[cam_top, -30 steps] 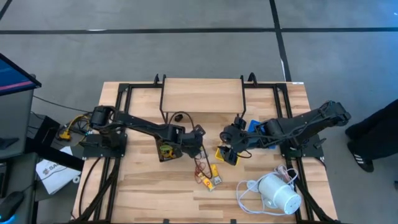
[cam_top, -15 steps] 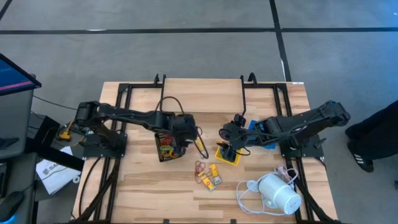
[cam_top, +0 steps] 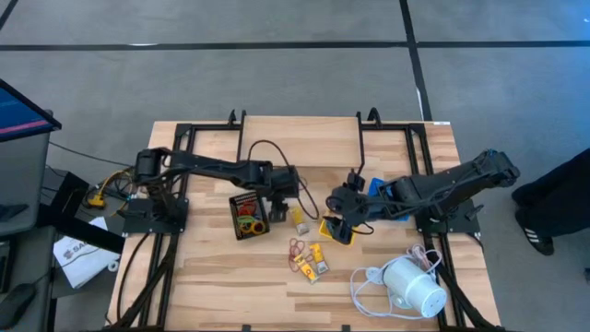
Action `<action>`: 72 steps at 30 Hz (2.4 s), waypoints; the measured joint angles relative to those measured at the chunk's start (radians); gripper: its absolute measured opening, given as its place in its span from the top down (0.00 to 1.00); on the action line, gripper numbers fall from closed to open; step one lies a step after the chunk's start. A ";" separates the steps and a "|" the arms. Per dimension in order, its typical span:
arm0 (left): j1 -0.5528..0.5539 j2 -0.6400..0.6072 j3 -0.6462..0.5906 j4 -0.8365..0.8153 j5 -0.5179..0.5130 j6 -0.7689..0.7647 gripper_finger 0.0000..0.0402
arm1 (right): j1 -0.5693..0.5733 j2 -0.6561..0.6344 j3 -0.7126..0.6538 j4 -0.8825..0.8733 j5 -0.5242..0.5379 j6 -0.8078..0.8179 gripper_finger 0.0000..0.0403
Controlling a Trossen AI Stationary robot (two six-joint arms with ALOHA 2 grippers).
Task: Pick & Place Office Desk Supplies
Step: Adjust the black bin, then put the yellow crayon box into the blue bin
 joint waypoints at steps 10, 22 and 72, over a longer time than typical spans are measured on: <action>0.018 0.024 -0.044 -0.011 0.033 -0.034 0.52 | 0.017 0.000 0.000 -0.009 0.000 0.002 0.32; 0.014 0.023 -0.103 -0.075 0.033 -0.077 0.52 | 0.016 0.000 0.000 -0.014 0.000 0.002 0.32; -0.100 -0.191 -0.141 -0.012 -0.044 0.009 0.52 | 0.020 0.000 -0.001 -0.035 -0.003 0.014 0.32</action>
